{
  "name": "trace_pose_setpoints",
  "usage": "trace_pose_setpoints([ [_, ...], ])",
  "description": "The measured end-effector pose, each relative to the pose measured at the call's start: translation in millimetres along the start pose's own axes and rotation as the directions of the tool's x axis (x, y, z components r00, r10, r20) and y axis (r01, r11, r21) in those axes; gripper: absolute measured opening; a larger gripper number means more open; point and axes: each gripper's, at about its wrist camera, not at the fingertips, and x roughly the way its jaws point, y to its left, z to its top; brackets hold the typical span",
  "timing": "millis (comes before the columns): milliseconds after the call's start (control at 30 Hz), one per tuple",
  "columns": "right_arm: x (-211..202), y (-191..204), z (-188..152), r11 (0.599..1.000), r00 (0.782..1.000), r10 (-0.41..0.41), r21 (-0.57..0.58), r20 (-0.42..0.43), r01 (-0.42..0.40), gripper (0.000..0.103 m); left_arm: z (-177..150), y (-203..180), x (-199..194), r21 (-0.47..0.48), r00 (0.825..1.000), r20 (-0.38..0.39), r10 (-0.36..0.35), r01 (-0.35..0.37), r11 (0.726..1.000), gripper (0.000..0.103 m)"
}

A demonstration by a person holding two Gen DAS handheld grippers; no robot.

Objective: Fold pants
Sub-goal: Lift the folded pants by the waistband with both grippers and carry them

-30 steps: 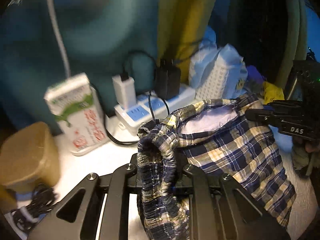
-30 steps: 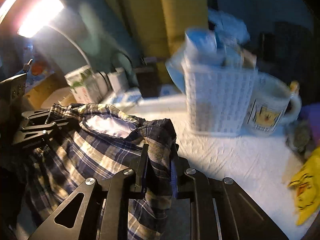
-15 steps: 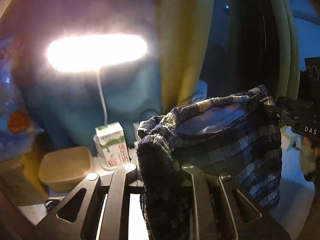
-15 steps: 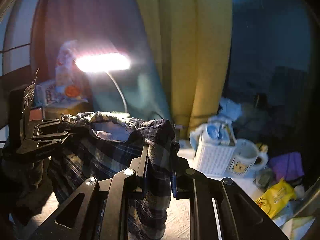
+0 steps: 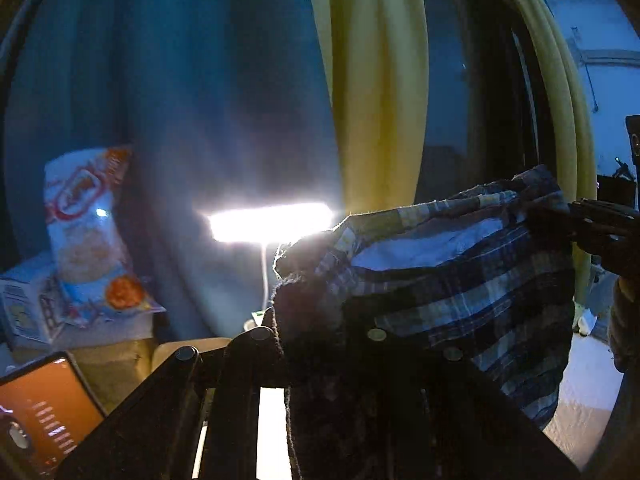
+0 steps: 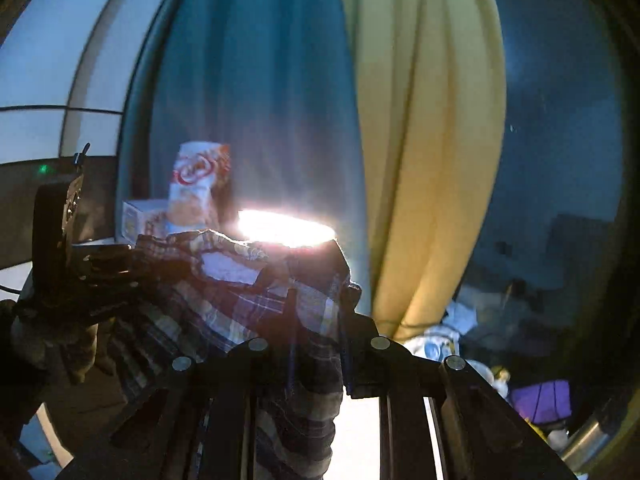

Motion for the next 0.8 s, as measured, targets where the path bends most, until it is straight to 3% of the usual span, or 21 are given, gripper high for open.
trace_pose_setpoints([
  [367,-48.5,52.1,26.9,0.996,0.994,0.060,-0.063,0.089,-0.055,0.017,9.9,23.2,-81.7,0.002,0.997,0.048,0.066,-0.066,0.998,0.014],
  [667,-66.6,98.6,16.6,0.986,0.982,0.164,-0.056,0.092,-0.159,0.017,-6.1,42.3,-149.5,-0.006,0.990,-0.006,0.142,-0.142,0.990,0.014],
  [800,-54.4,115.4,0.7,0.977,0.976,0.214,-0.018,0.047,-0.214,0.017,-28.1,50.9,-160.2,-0.018,0.984,-0.074,0.162,-0.163,0.986,0.014],
])
